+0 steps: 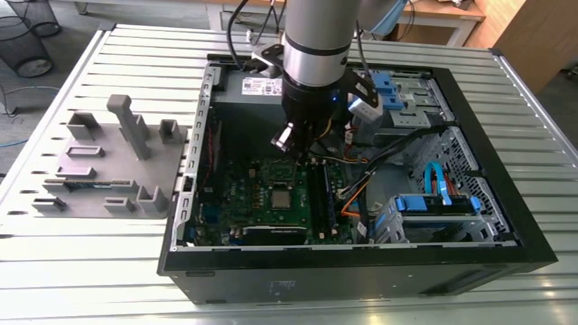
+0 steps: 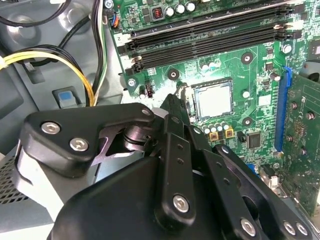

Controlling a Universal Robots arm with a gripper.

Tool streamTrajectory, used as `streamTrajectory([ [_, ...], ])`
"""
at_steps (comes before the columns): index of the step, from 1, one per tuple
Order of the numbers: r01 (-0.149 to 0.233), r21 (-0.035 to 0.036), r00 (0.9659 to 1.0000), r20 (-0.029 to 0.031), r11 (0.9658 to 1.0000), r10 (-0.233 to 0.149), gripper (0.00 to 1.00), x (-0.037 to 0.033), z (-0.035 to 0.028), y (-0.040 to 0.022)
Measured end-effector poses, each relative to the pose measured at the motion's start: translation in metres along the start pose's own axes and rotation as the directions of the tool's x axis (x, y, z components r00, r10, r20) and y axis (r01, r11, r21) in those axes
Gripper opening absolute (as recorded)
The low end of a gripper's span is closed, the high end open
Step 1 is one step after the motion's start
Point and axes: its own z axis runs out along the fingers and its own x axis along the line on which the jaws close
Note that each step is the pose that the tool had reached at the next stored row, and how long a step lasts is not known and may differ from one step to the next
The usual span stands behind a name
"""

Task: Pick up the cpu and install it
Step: 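Close the cpu cover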

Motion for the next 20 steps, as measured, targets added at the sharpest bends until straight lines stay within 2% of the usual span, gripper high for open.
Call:
streamTrajectory([
  [12,0.006,0.0001,1.0000,0.0003,1.0000,-0.006,0.11,0.0044,0.0002,0.0001],
  [20,0.006,0.0001,1.0000,0.0004,1.0000,-0.006,0.11,0.0056,0.0004,-0.0036],
])
